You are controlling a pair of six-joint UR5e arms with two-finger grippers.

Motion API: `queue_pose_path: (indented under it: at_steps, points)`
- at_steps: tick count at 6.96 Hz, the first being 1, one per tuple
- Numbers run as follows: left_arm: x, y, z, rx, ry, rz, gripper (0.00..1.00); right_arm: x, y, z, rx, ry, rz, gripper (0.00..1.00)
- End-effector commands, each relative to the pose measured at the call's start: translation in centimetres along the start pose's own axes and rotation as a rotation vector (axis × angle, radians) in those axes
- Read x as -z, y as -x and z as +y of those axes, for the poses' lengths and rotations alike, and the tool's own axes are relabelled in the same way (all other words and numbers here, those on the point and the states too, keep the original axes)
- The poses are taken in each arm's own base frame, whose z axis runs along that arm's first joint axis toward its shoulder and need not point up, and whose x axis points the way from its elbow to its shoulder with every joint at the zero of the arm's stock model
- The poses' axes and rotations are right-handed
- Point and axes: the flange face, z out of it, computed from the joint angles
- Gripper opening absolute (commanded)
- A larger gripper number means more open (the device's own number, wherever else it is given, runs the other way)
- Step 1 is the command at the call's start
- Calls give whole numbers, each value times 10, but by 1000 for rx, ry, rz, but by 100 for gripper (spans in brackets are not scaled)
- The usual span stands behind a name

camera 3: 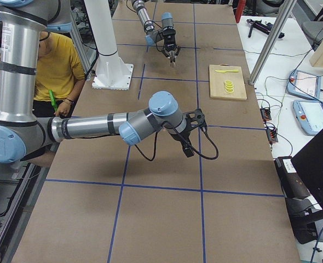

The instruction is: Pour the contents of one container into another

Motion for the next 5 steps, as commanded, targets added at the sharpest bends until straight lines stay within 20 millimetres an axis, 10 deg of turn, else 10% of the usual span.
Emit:
queue_pose_path:
  at_steps: [1, 5]
  points:
    - [-8, -8, -4, 25, -8, 14, 0, 11, 42, -12, -29, -23, -32, 99]
    - [-8, -8, -5, 29, -8, 9, 0, 5, 170, -18, 34, -72, -19, 100]
